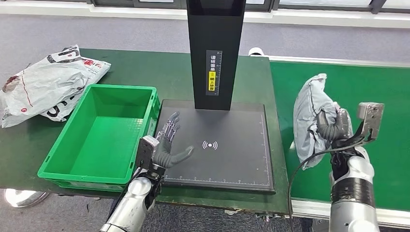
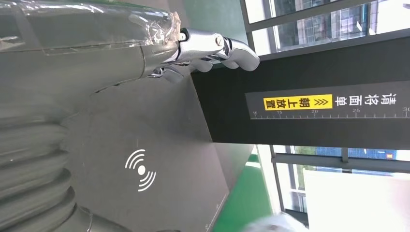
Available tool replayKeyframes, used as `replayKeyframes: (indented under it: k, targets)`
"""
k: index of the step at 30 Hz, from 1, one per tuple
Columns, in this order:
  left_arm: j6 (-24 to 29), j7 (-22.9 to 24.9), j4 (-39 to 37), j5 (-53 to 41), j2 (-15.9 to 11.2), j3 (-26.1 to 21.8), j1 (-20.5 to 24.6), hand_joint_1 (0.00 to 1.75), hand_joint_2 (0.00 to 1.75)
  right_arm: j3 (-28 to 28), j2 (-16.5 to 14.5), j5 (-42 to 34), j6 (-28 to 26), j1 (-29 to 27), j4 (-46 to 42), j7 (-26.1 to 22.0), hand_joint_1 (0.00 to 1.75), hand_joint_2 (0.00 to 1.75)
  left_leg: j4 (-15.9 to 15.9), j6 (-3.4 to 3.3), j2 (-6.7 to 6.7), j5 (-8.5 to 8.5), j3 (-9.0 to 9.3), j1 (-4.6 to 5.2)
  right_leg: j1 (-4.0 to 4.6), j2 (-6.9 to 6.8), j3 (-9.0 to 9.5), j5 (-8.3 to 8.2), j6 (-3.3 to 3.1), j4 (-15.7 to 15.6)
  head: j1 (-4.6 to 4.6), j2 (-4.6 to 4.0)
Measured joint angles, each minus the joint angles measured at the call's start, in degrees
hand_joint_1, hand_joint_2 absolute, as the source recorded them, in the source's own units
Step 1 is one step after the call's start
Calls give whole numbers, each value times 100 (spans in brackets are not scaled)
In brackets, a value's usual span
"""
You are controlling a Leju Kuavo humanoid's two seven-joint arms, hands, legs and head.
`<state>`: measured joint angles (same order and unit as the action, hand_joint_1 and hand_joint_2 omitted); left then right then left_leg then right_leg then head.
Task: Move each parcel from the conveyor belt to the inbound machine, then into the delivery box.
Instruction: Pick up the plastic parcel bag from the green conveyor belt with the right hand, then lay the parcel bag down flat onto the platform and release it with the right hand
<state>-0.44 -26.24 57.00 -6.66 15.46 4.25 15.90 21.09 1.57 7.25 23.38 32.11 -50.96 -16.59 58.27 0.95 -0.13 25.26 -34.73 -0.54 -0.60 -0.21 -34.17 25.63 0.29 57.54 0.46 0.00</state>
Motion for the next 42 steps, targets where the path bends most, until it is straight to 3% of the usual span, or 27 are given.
replayKeyframes:
  k: [6,11,16,22,23,26,27,37,41,42]
  targets:
    - [0,-1,28,-1,3,-1,-1,0,175,-964,-171,-399,-424,-16,-913,56,175,175,0,3,3,-3,1,-1,1,2,-2,-1,-1,1,0,0]
    - [13,14,134,-34,33,-1,-54,0,175,-1688,-361,-264,-632,17,-1081,235,175,175,-2,4,2,-4,0,-1,2,3,-2,-1,-1,4,0,0]
    - [170,150,394,-108,102,6,-142,0,175,-2451,-694,8,-823,371,-414,519,175,175,-4,5,8,-4,0,-2,2,11,-7,-1,-2,5,-1,0]
    - [389,235,919,-91,113,15,-355,0,175,-3315,-1122,178,-782,752,847,472,175,175,-5,7,5,-5,0,-5,6,6,-8,1,-5,7,-2,0]
    - [425,240,1005,-89,113,15,-392,0,175,-3447,-1189,203,-756,765,1003,459,142,175,-5,8,6,-4,0,-6,6,7,-9,2,-7,7,-1,0]
    - [531,244,1234,-89,113,15,-497,0,175,-3812,-1372,268,-641,778,1417,471,11,175,-5,10,6,-2,-1,-5,6,7,-11,4,-9,7,-2,0]
    - [555,244,1306,-90,113,15,-531,0,175,-3920,-1427,288,-597,778,1540,492,0,175,-5,10,5,-2,-1,-5,6,7,-12,5,-9,7,-2,0]
    - [580,263,1639,-91,110,113,-692,0,175,-4661,-1606,273,-360,606,2158,485,0,175,-4,11,5,-1,-1,-4,4,6,-13,6,-10,4,-2,0]
    - [572,271,1643,-97,109,139,-692,0,175,-4789,-1578,263,-343,501,2177,392,0,0,-4,11,6,-1,0,-4,4,7,-14,6,-10,4,-2,0]
    - [572,273,1642,-99,109,140,-692,0,175,-4805,-1568,256,-351,483,2177,371,0,0,-4,11,6,-1,0,-4,4,7,-14,6,-10,4,-2,0]
